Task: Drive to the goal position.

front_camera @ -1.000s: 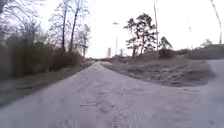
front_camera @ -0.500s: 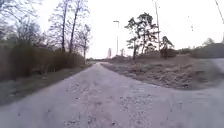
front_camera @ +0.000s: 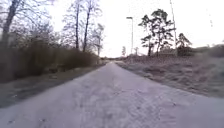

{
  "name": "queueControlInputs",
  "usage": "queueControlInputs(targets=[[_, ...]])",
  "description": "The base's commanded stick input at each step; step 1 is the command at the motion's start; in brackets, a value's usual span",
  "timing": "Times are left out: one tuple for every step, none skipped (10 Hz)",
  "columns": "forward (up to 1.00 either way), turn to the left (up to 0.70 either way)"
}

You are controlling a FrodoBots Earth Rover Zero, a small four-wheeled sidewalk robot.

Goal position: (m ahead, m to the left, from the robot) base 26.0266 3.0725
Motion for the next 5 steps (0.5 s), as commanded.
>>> queueControlInputs(targets=[[1.0,0.01],[1.0,0.01],[1.0,0.01],[1.0,0.01],[1.0,0.01]])
